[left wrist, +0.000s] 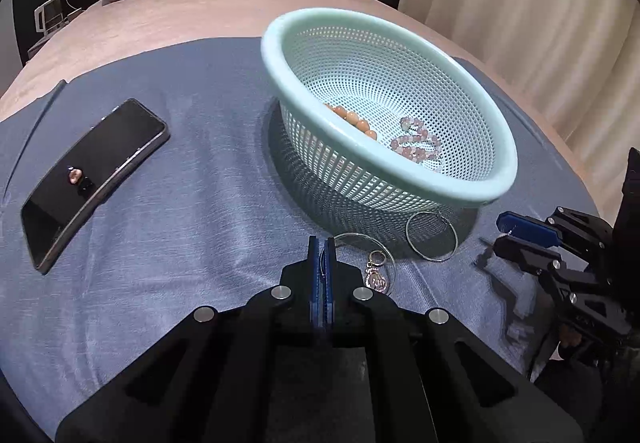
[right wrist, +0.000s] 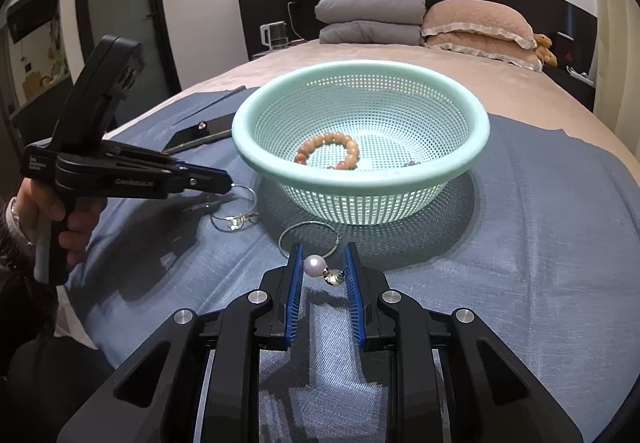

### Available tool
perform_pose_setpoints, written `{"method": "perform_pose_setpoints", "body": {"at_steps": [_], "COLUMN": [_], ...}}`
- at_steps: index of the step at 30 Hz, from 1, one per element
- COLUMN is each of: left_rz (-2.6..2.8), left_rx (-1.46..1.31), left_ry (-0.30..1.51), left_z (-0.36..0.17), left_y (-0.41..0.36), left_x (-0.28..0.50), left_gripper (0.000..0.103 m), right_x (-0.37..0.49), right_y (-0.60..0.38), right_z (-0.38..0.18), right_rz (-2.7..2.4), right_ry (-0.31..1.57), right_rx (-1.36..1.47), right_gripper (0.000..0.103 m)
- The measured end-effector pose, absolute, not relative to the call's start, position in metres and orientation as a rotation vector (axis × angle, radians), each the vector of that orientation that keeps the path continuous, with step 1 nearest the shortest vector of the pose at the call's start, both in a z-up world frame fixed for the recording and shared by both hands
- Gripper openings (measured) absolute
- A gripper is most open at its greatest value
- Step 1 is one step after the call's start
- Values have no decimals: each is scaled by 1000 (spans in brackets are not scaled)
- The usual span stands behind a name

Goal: Organize jewelry
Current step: 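Carry both earrings over the basket and open both tools, then grasp a large silver hoop earring with the left tool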

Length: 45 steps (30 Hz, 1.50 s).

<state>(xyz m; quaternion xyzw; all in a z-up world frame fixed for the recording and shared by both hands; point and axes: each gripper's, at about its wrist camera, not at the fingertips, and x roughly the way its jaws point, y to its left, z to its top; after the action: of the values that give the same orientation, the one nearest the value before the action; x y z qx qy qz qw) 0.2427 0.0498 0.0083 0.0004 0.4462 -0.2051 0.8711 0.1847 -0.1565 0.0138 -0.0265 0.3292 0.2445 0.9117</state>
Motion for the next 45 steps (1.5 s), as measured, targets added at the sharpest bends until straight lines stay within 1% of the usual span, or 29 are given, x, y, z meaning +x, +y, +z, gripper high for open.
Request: {"method": "perform_pose_setpoints", "body": {"at_steps": [7, 13, 19, 26, 27, 28, 29, 30, 31, 36, 39, 44, 45], "left_rz": [-427, -456, -472, -462, -470, -469, -447, -422, -412, -373, -368, -354, -364], "left_rx": [23, 57, 87, 40, 29, 25, 30, 36, 37, 14, 62, 83, 87], "left_ry": [828, 741, 739, 740, 746, 756, 767, 781, 797, 869, 913, 874, 873], "left_z": [59, 100, 103, 97, 94, 89, 82, 74, 65, 23, -1, -5, -4], "left_y": [63, 44, 25, 48, 54, 60, 66, 71, 77, 96, 94, 89, 86], "left_x": [227, 238, 266, 258, 254, 249, 244, 240, 237, 228, 224, 219, 218], "left_gripper": [3, 2, 2, 2, 6, 23, 35, 52, 54, 55, 55, 56, 45], "right_x": [181, 196, 221, 225, 226, 226, 227, 227, 226, 225, 224, 222, 222], "right_y": [-161, -154, -148, -148, -148, -149, -151, -151, -151, -150, -149, -148, -148], "right_z": [47, 75, 75, 66, 65, 65, 65, 65, 64, 66, 66, 66, 66], "right_rz": [498, 495, 484, 494, 494, 494, 494, 494, 493, 492, 490, 487, 485], "right_ry": [582, 516, 511, 521, 523, 525, 525, 526, 526, 530, 534, 539, 540], "right_rx": [-53, -107, -114, -107, -105, -102, -100, -98, -96, -90, -95, -91, -91], "right_gripper": [20, 20, 20, 20, 20, 20, 20, 20, 20, 20, 20, 20, 20]}}
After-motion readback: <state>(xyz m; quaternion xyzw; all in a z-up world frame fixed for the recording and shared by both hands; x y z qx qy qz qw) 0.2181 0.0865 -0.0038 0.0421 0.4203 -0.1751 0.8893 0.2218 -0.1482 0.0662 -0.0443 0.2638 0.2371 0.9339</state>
